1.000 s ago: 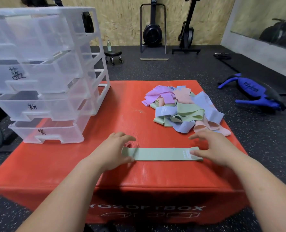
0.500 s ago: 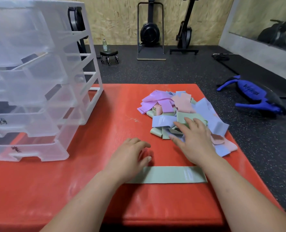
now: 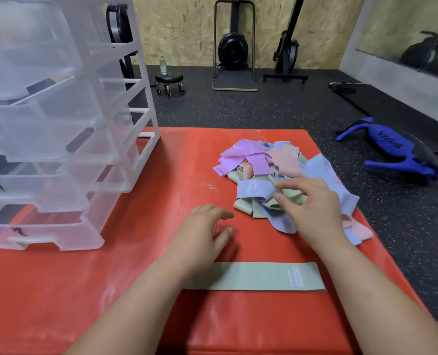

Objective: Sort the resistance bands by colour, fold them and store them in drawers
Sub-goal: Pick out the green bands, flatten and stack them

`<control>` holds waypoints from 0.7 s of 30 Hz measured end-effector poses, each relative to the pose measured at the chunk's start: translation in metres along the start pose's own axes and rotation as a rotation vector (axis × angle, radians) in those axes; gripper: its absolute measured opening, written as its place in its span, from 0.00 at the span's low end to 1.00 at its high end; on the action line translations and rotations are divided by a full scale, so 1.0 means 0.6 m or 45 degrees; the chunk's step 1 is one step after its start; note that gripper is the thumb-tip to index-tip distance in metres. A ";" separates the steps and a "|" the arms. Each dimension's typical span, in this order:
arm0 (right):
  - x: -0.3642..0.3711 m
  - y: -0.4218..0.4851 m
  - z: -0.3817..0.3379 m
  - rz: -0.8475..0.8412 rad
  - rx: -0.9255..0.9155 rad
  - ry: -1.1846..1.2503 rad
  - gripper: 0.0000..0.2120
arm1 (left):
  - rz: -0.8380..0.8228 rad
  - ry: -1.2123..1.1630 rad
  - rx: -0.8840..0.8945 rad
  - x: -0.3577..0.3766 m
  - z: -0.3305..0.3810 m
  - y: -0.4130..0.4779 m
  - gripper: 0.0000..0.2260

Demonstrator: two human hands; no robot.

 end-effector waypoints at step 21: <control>0.004 -0.092 -0.065 -0.479 0.328 0.884 0.13 | 0.279 -0.729 -0.160 -0.041 0.061 -0.018 0.10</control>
Point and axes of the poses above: each hand's wrist, its own y-axis towards the middle knuckle, its own x-axis out of the palm, z = x × y, the point moved 4 cm from there along y, towards the middle knuckle, and after that the axes turned 10 degrees about x, right-handed, at the moved point
